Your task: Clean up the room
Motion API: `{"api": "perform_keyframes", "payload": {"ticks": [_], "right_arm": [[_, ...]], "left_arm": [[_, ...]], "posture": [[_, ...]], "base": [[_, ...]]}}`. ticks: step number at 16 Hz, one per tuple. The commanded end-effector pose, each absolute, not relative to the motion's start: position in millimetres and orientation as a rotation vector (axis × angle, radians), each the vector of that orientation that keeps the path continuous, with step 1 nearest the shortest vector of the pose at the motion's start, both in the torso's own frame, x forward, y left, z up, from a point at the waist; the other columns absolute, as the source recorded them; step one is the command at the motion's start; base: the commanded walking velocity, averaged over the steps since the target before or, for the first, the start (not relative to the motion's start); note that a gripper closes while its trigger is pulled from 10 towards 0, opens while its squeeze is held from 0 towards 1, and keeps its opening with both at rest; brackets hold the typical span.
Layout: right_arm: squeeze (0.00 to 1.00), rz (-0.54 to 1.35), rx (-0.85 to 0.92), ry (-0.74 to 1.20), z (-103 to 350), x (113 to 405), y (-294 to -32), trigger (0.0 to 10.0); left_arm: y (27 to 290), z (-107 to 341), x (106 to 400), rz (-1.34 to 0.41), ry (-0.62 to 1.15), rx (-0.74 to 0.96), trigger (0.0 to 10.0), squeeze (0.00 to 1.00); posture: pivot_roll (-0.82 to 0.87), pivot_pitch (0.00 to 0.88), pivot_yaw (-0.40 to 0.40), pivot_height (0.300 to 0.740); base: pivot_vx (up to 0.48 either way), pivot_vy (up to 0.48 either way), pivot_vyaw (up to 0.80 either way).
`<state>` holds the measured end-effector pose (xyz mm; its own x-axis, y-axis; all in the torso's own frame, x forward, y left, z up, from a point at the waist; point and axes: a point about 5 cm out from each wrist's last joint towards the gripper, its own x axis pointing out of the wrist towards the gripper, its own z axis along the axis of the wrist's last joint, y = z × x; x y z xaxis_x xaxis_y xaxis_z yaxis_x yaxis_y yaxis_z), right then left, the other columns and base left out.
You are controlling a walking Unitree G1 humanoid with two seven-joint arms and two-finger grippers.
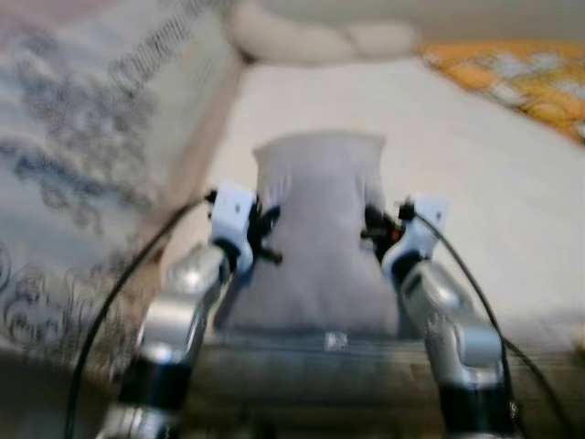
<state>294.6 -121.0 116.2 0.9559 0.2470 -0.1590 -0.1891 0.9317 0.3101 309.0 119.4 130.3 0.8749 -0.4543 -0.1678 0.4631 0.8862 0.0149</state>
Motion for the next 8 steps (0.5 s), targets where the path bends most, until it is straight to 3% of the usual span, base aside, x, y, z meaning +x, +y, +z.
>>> {"api": "perform_keyframes", "payload": {"ticks": [1,6,8], "right_arm": [[0.00,0.231,0.287,0.146,128.0,297.4,-121.0,10.0],[0.00,0.230,0.286,0.148,127.5,297.3,-120.0,10.0],[0.00,0.227,0.286,0.147,127.8,297.1,-120.3,10.0]], "left_arm": [[118.5,142.3,311.2,-0.487,0.115,0.063,10.0,0.00],[118.7,141.2,310.5,-0.482,0.121,0.066,10.0,0.00],[120.8,141.5,310.7,-0.435,0.119,0.075,10.0,0.00]], "posture": [[-0.05,0.000,0.064,0.740],[-0.05,0.000,0.068,0.740],[-0.05,0.000,0.068,0.740]], "base": [[0.000,0.398,0.00],[0.000,0.383,0.00],[0.000,0.000,0.00]]}}
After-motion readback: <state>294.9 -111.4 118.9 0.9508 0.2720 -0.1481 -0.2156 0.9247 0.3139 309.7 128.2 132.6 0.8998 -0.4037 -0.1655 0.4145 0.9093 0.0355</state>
